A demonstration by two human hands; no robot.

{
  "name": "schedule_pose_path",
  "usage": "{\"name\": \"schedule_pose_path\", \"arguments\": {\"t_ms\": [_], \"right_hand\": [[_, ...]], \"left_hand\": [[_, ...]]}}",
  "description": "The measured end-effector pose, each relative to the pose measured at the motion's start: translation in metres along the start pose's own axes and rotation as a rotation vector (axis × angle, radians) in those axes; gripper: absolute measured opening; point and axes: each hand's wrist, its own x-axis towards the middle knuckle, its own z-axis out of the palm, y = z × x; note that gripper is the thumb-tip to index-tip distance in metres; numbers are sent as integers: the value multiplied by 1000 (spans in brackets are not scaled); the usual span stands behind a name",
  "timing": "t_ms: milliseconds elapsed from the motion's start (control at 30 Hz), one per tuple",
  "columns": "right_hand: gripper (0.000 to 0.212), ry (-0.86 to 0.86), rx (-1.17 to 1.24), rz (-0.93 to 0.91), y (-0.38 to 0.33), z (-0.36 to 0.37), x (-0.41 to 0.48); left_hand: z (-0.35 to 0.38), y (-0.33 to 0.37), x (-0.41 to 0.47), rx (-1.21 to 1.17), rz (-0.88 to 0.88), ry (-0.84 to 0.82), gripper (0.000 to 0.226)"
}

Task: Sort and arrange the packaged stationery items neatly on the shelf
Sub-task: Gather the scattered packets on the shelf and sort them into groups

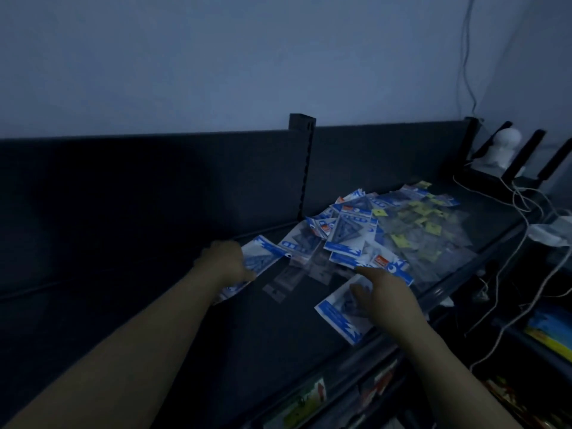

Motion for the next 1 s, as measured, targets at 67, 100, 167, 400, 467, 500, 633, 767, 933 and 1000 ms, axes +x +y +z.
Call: {"name": "schedule_pose_path", "arguments": {"t_ms": [67,100,167,400,467,500,633,767,933,1000], "right_hand": [[42,-7,27,9,10,-1,6],[43,-3,34,8,14,-2,7],[46,1,42,8,25,-4,13],[53,-18,7,-53,53,-13,40],[52,-50,-6,-62,60,-17,49],[47,-72,11,-60,62,-18,52],[37,-73,153,-47,79,-20,66],[34,-116,302,-71,90,-21,77],[8,-73,467,-109,89,-17,89],[9,-43,519,-144,85,-14,96]], "left_hand": [[-5,-3,5,-87,-10,-67,66],[-6,-8,5,-131,-23,-88,66],[-4,-13,7,-217,-56,-115,65],[-15,6,-25,-695,42,186,21],[-15,28,-39,-731,99,91,16],[-12,42,-45,-707,110,9,16],[18,92,-48,-536,148,-156,19],[42,121,-43,-488,99,-145,42],[47,142,-48,-421,41,-159,40],[49,138,-48,-514,23,-165,41]]}}
